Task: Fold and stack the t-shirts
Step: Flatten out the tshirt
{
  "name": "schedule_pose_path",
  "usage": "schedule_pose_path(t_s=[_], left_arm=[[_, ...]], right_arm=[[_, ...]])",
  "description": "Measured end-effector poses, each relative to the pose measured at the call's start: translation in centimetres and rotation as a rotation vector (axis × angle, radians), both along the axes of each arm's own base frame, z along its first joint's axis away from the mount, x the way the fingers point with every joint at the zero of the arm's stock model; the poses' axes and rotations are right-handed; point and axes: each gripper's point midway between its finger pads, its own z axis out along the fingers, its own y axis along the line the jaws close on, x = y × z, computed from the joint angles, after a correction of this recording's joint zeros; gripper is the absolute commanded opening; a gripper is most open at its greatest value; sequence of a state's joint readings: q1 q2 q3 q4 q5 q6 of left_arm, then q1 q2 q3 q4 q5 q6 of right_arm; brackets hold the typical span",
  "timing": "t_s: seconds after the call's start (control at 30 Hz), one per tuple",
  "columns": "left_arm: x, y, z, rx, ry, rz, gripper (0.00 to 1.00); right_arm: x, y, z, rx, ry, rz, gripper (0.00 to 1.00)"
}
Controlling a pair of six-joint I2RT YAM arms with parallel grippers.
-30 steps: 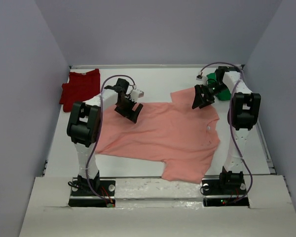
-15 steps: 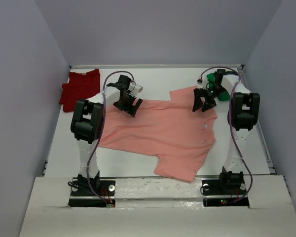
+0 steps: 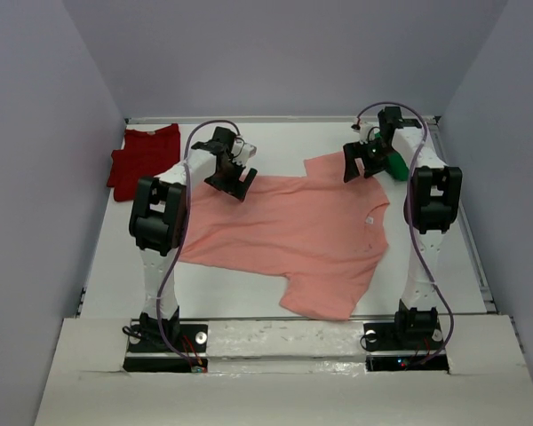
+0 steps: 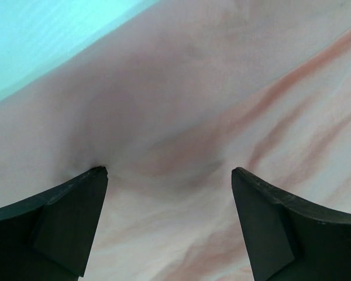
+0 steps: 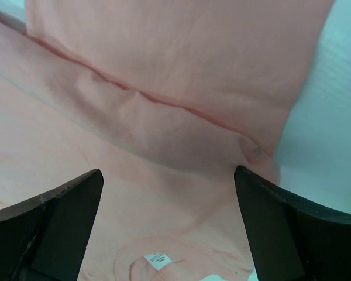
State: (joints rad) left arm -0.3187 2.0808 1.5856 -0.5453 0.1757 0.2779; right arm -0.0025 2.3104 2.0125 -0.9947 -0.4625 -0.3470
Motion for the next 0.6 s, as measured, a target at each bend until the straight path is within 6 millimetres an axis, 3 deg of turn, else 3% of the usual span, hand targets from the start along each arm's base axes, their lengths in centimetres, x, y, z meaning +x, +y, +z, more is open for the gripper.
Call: schedule_pose_path(t_s=[0.13, 0.3, 0.47, 0.6], left_arm=[[0.9, -0.5, 1.0, -0.02, -0.026, 0.008, 0.99], [1.5, -0.1, 1.7, -0.003, -0.05, 0.022, 0.99], [2.9, 0.8, 2.9, 0.026, -0.095, 0.054, 0.99], [3.3, 2.9, 3.1, 0.077, -0.115, 0.102, 0.99]], right_arm=[[2.0, 0.1, 0.7, -0.025, -0.065, 0.001, 1.0], [3.2, -0.2, -0.6, -0.06, -0.082, -0.006, 1.0], [2.9, -0.2, -1.1, -0.068, -0.07, -0.007, 1.0], [1.0, 0.3, 0.3, -0.044, -0.063, 0.012, 1.0]])
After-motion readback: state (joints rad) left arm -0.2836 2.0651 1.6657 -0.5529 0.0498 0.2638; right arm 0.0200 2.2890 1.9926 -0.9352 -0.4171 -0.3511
